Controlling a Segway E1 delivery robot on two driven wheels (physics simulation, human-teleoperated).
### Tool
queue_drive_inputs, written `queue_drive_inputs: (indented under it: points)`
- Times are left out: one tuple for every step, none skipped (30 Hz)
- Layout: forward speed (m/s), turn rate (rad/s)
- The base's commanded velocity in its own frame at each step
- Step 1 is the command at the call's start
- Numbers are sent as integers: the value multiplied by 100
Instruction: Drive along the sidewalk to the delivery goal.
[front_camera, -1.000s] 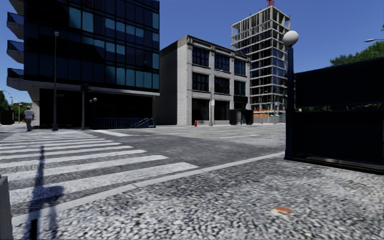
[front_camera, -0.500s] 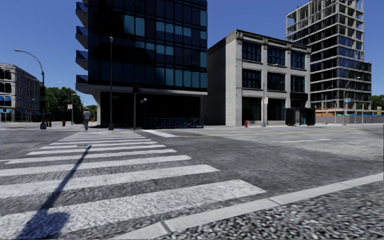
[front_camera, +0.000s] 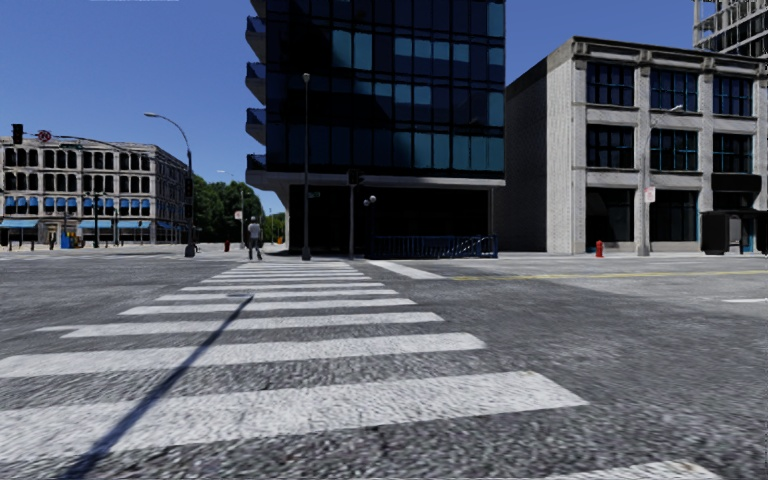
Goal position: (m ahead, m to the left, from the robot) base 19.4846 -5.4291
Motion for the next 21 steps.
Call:
queue_drive_inputs:
  points:
    - [200, 57]
    - [200, 57]
    - [200, 57]
    - [200, 57]
    - [200, 57]
    - [200, 57]
    - [200, 57]
    - [200, 57]
    - [200, 57]
    - [200, 57]
    - [200, 57]
    - [200, 57]
    - [200, 57]
    - [200, 57]
    - [200, 56]
    - [200, 47]
    - [200, 47]
    - [200, 41]
    - [200, 39]
    - [200, 39]
    - [200, 38]
